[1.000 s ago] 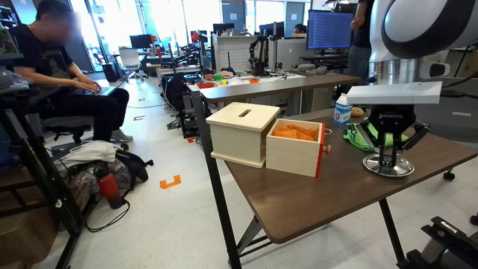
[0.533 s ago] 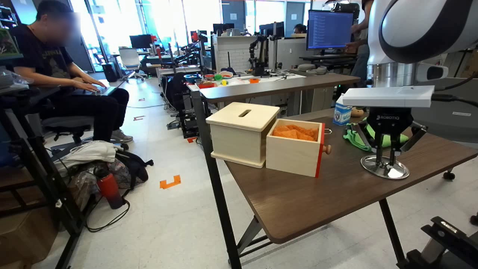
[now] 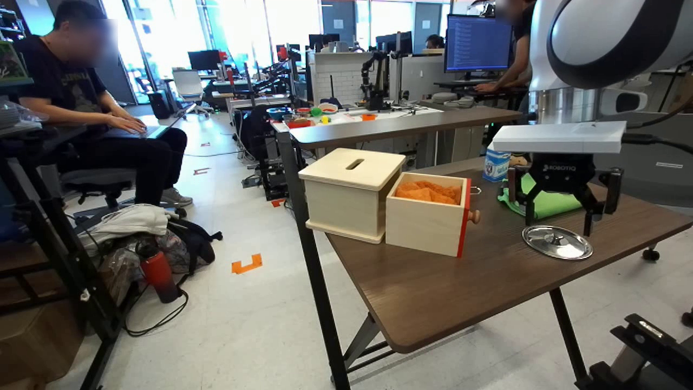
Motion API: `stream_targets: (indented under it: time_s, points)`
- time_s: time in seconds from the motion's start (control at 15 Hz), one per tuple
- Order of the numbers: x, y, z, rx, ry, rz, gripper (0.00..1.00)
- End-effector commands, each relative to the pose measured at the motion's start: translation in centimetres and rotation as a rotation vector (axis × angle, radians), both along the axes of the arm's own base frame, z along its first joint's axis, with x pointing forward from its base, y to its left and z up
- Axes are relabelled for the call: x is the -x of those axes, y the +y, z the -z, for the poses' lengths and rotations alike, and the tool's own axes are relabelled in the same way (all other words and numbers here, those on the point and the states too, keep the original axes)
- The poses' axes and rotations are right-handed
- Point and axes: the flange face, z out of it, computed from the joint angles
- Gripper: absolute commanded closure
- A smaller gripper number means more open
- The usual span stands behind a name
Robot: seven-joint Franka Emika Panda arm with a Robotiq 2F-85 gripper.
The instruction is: Move the lid to the right
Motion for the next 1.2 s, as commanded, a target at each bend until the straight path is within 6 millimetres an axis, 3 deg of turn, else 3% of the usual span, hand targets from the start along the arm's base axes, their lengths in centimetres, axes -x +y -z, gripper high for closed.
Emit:
stream_targets:
  time_s: [0.0,0.73,0.93,1.13]
  points:
    - [-0.1,0.5,-3.4,0.0,0.025,-0.133,0.0]
    - [-3.4,1.9,-16.4,0.0,0.003,-0.763,0.0]
    - [-4.2,2.4,-18.4,-0.007,-0.027,-0.93,0.0]
    - [-4.5,2.8,-18.9,-0.031,-0.064,-1.09,0.0]
